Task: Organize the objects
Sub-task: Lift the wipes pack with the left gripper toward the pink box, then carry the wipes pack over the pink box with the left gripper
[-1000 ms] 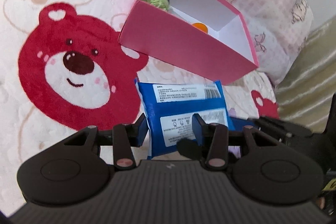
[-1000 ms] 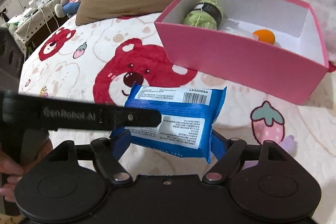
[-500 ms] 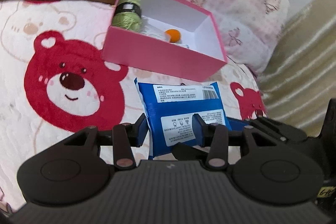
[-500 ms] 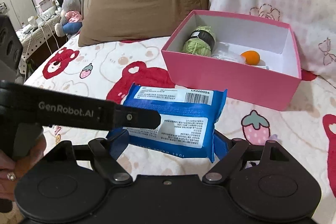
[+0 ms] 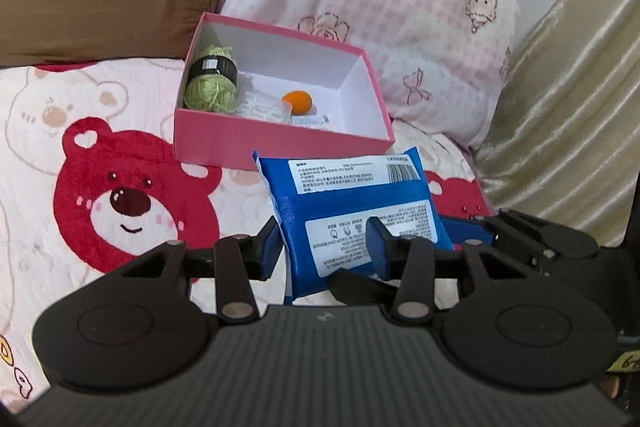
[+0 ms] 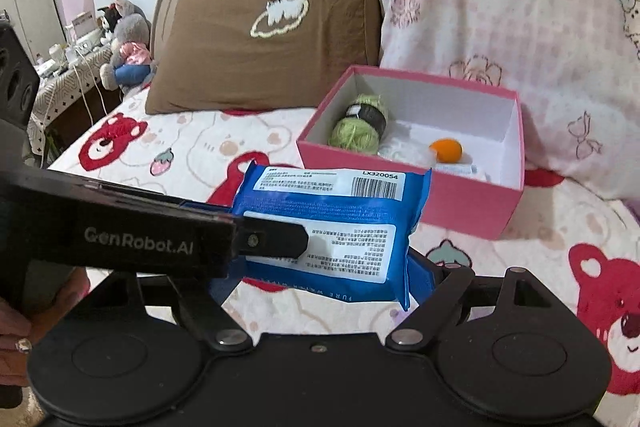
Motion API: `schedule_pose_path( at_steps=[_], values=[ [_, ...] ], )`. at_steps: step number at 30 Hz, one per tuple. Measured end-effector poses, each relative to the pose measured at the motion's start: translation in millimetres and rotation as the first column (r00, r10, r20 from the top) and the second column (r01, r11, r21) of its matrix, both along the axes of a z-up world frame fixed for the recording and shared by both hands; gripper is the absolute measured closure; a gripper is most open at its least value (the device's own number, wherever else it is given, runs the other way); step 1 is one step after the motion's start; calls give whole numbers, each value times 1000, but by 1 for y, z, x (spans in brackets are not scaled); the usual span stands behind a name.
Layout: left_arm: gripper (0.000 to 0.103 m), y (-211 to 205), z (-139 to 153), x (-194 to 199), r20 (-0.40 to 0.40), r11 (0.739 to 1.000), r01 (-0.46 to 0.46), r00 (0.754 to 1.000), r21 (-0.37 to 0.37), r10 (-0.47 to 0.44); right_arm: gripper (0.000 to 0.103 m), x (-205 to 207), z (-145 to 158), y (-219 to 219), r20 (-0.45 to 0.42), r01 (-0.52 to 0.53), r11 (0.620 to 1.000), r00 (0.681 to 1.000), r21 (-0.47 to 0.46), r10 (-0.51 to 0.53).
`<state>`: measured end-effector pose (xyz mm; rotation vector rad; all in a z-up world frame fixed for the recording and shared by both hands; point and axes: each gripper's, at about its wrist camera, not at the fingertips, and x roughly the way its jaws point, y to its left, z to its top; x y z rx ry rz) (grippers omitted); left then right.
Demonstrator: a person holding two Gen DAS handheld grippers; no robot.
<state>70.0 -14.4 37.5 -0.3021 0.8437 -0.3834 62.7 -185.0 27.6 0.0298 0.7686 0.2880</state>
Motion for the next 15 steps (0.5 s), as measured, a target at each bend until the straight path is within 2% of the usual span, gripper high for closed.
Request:
schedule_pose_path(
  at_steps=[10, 15],
  values=[
    [61, -11, 23, 15, 34, 999, -5, 999, 35, 4, 16, 6, 14, -8, 44, -22, 1000, 999, 4, 22],
    [61, -9, 36, 36, 43, 1000, 2, 999, -7, -1, 19, 17, 24, -19, 81, -17, 1000, 997, 14, 16]
  ],
)
